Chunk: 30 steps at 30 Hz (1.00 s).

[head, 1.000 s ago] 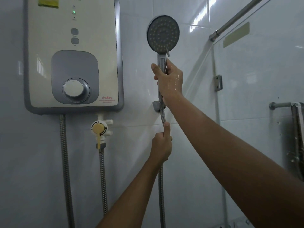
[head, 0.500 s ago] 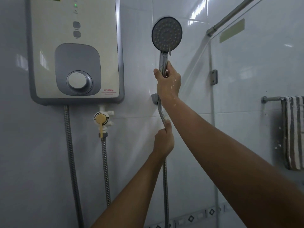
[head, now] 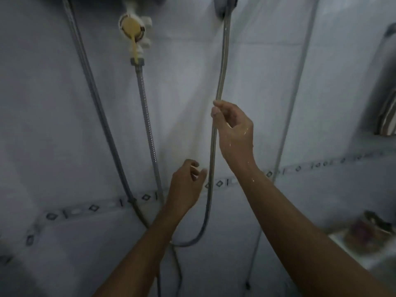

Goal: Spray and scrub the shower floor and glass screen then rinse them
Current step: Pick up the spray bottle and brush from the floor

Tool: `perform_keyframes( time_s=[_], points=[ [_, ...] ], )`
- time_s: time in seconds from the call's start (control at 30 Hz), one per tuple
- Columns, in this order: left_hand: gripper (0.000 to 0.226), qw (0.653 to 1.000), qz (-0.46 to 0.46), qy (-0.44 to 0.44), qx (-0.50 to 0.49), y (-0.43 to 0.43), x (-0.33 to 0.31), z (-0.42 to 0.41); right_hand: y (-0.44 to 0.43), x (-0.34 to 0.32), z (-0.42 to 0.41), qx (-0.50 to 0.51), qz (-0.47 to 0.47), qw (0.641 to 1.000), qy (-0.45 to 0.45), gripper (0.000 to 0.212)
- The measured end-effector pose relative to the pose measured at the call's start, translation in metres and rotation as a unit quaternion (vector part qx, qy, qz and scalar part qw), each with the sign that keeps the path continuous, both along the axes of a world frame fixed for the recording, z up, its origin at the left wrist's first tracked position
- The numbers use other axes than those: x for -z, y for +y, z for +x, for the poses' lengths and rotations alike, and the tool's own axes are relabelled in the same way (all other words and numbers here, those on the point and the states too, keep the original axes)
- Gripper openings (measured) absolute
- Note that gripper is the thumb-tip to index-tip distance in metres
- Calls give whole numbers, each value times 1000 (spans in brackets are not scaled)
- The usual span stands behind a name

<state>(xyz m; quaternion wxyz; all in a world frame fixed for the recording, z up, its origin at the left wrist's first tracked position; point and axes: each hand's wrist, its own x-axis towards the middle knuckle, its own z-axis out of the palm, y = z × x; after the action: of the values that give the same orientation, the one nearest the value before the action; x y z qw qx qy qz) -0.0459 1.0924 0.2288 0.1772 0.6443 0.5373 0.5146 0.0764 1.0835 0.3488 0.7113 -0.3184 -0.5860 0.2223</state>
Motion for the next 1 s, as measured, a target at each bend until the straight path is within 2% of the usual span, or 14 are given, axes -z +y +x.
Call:
perform_keyframes(
  time_s=[0.1, 0.2, 0.33, 0.47, 0.57, 0.73, 0.87, 0.93, 0.97, 1.0],
  points=[
    [17, 999, -37, -19, -35, -39, 84, -35, -19, 105, -2, 2, -64, 996, -69, 18],
    [8, 993, -105, -18, -44, -90, 186, -66, -44, 241, -2, 13, -168, 975, -144, 17],
    [13, 980, -192, -7, -49, -158, 308, -85, -99, 410, -5, -13, -306, 926, -222, 14],
    [7, 948, -310, 5, -72, -207, 434, -89, -146, 549, -8, -70, -409, 875, -249, 10],
    [9, 903, -420, 24, -92, -242, 544, -86, -177, 663, -4, -119, -467, 828, -287, 11],
    [15, 846, -507, 29, -162, -276, 702, -83, -217, 831, 9, -181, -543, 745, -343, 12],
    [44, 809, -545, 24, -219, -287, 823, -79, -235, 976, 8, -220, -600, 656, -403, 17],
    [58, 791, -566, 21, -230, -286, 852, -77, -240, 1017, 5, -233, -607, 622, -437, 20],
    [63, 778, -580, 21, -242, -286, 906, -72, -247, 1080, 0, -248, -613, 595, -457, 22],
    [67, 773, -583, 14, -250, -280, 917, -72, -247, 1097, -2, -255, -614, 579, -472, 24]
  ],
)
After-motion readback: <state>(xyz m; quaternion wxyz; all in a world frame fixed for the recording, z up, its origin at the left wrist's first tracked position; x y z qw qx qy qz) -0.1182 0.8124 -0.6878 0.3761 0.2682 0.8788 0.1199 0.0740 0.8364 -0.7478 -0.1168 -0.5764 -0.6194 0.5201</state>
